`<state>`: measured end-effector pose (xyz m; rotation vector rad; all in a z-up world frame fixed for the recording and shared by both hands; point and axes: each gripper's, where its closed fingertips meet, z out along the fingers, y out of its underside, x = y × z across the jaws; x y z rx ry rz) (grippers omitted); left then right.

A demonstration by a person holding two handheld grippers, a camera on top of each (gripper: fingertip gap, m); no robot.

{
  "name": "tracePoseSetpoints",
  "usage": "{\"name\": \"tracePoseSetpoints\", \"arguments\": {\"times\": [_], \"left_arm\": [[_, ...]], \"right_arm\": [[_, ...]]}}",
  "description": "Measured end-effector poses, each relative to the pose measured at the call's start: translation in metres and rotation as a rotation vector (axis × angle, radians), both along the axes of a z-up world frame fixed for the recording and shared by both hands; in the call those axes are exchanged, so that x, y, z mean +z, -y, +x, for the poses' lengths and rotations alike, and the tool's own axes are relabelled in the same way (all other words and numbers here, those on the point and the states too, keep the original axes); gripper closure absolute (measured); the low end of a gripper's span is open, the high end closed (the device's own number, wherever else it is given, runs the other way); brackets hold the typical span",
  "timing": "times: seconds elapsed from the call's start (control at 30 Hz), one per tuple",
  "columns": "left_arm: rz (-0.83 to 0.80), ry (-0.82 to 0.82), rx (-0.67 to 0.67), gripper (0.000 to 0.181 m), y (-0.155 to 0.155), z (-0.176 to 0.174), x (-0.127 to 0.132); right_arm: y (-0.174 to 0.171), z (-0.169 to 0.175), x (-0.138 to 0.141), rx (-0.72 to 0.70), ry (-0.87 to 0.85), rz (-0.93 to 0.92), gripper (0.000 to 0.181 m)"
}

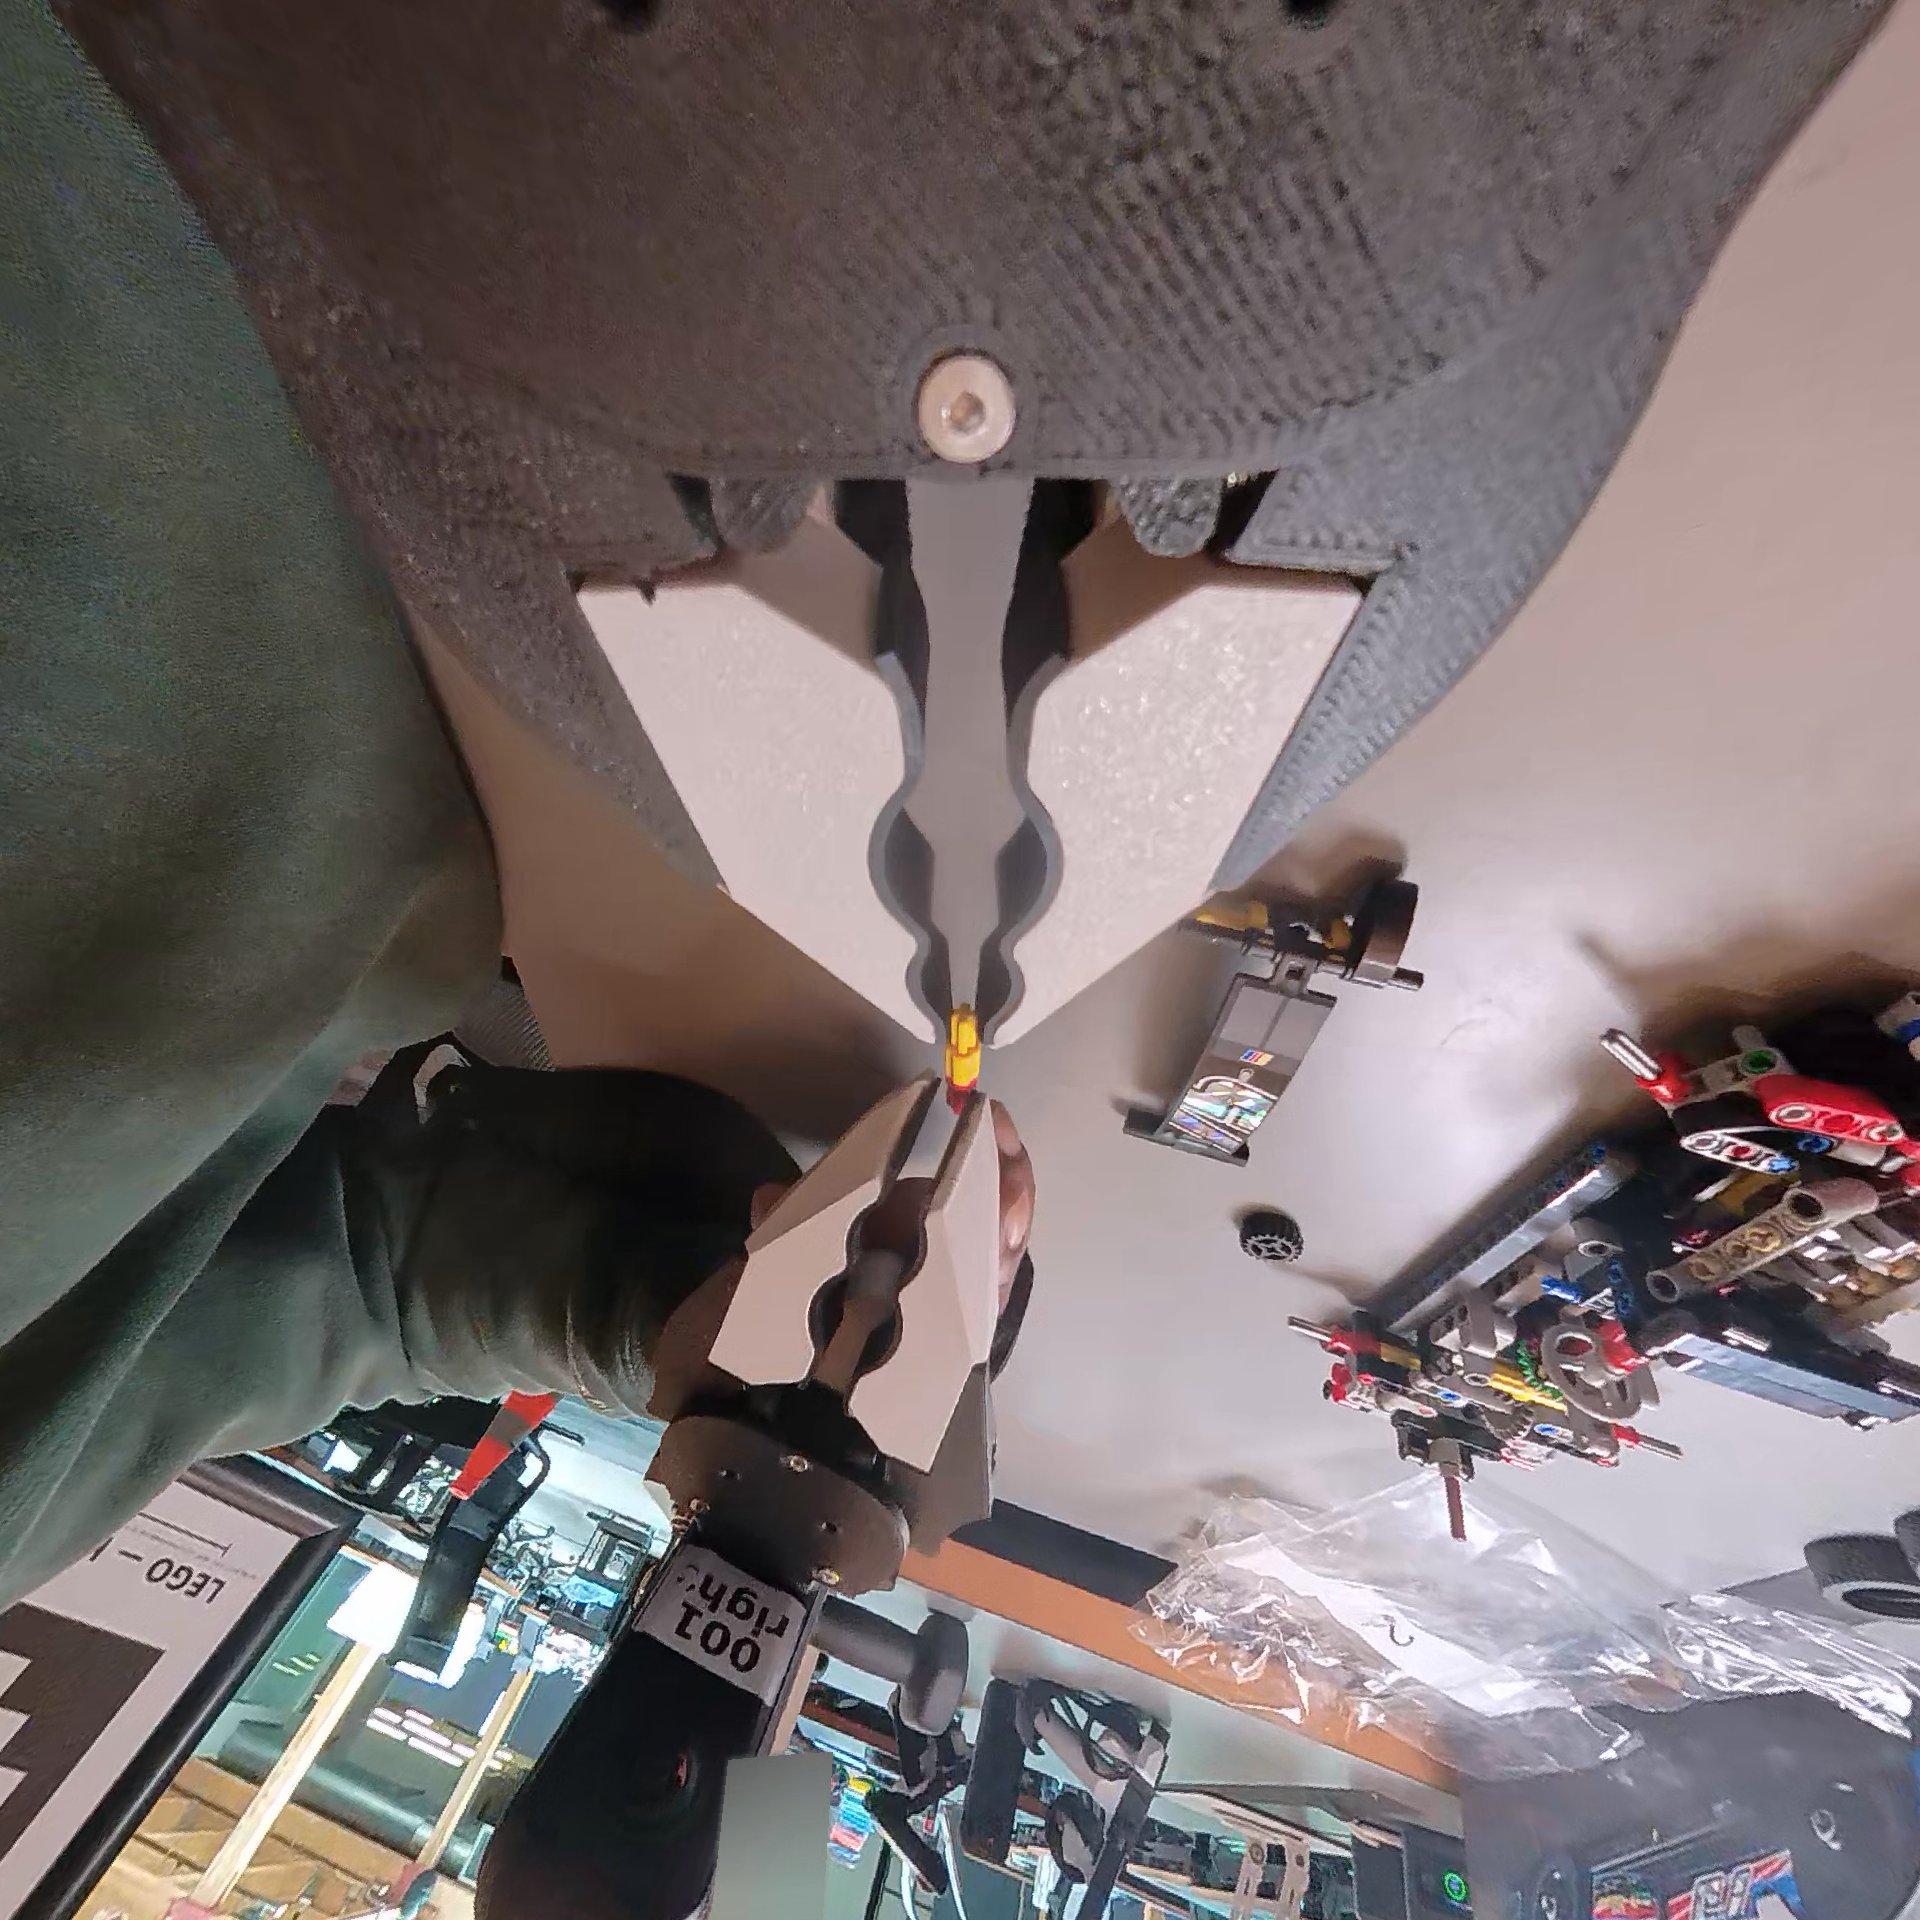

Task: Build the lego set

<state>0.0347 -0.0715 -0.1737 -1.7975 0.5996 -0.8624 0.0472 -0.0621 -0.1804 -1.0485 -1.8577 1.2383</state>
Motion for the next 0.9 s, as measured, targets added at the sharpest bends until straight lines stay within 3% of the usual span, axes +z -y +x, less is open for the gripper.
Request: {"name": "tracePoseSetpoints", "arguments": {"times": [0.1, 0.4, 0.7, 0.9], "left_arm": [[0.017, 0.004, -0.007, 0.178, 0.001, 0.003, 0.002], [0.034, 0.007, 0.001, 0.178, 0.0, 0.005, 0.003], [0.014, -0.085, 0.129, 0.159, -0.015, -0.017, -0.011], [-0.018, -0.253, 0.23, 0.153, -0.026, -0.036, -0.033]], "right_arm": [[0.001, 0.001, 0.0, 0.0, 0.003, 0.004, 0.168], [0.003, 0.0, 0.001, 0.008, 0.012, -0.001, 0.178], [-0.022, 0.001, -0.001, -0.065, 0.012, -0.046, 0.178], [-0.048, -0.002, 0.012, -0.188, -0.062, -0.052, 0.178]]}}
